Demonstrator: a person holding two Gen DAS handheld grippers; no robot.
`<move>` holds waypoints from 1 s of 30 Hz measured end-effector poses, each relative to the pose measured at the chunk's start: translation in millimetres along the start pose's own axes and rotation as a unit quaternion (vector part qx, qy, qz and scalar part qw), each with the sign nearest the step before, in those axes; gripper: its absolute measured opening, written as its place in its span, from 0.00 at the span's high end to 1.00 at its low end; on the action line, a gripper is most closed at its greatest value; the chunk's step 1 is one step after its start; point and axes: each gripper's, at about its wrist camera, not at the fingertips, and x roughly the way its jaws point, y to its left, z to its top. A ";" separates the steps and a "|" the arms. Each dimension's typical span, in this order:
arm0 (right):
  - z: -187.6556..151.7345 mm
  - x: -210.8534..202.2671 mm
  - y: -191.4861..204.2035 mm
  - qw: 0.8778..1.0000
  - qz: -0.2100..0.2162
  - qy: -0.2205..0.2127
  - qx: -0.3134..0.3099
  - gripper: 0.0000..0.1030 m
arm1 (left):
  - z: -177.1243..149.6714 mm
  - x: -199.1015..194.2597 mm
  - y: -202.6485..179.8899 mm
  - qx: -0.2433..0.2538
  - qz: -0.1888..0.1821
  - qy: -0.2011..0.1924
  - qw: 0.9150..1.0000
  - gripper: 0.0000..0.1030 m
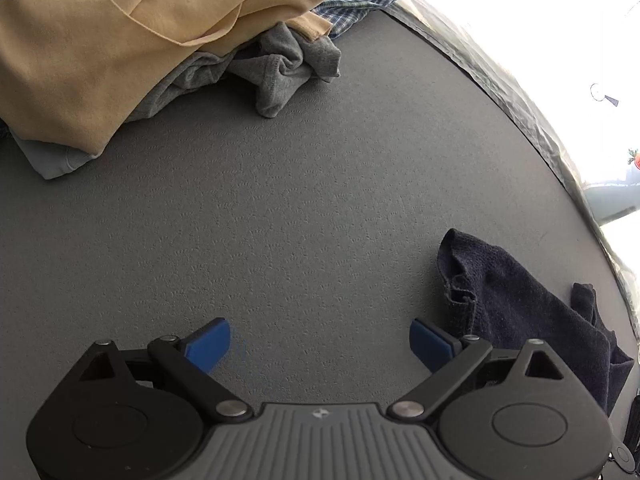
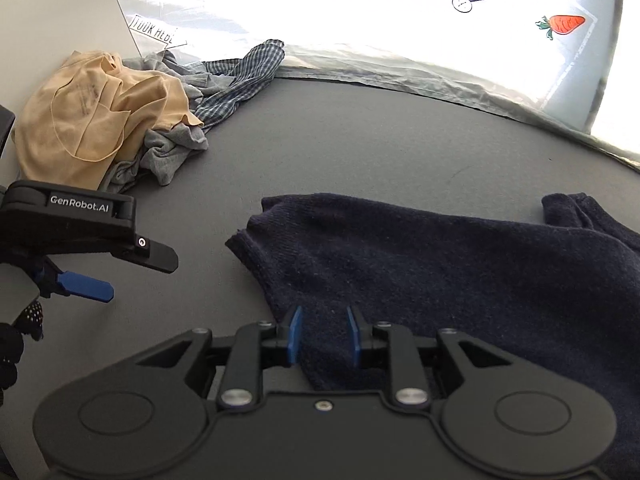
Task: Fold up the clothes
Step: 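Grasp the folded sweater edge with the right gripper and fold it over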
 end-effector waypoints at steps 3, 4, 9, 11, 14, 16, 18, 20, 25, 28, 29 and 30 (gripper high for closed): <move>5.7 14.0 15.1 1.000 0.007 -0.004 -0.012 0.68 | 6.6 3.2 5.5 -0.003 0.014 0.005 1.000 0.07; 7.1 18.1 18.7 1.000 0.007 -0.007 -0.015 0.67 | 7.7 3.8 7.5 -0.005 0.014 0.005 1.000 0.07; 12.8 36.0 35.5 0.999 -0.008 -0.010 -0.052 0.56 | 8.0 6.1 10.0 -0.003 0.013 0.006 1.000 0.04; 14.3 42.1 41.9 0.997 -0.022 -0.006 -0.078 0.56 | 7.7 6.7 8.2 -0.002 0.019 0.006 1.000 0.04; 16.0 44.3 40.1 0.996 -0.022 -0.009 -0.084 0.81 | 7.0 7.0 6.4 -0.002 0.025 0.005 1.000 0.04; 17.9 41.8 33.3 0.998 -0.017 -0.012 -0.065 0.92 | 5.4 6.4 5.0 -0.002 0.025 0.005 1.000 0.04; 18.8 31.8 23.5 0.998 -0.022 -0.026 -0.046 0.92 | 3.1 5.7 3.1 -0.002 0.021 0.007 1.000 0.04; 19.5 18.2 11.6 0.998 -0.033 -0.041 -0.030 0.92 | -1.1 5.1 -1.4 0.000 0.014 0.010 1.000 0.04; 15.4 -25.3 -34.8 0.995 -0.066 -0.068 0.031 0.93 | -17.1 5.2 -33.1 0.040 0.001 0.019 0.999 0.04; 2.3 -51.5 -63.2 0.990 -0.093 -0.081 0.065 0.93 | -32.0 5.4 -64.5 0.082 -0.011 0.026 0.996 0.04; -4.2 -60.1 -72.7 0.988 -0.102 -0.085 0.079 0.93 | -37.1 5.7 -75.3 0.096 -0.014 0.028 0.995 0.04; -11.2 -69.0 -82.7 0.985 -0.111 -0.089 0.094 0.93 | -42.7 5.9 -86.5 0.110 -0.017 0.029 0.993 0.04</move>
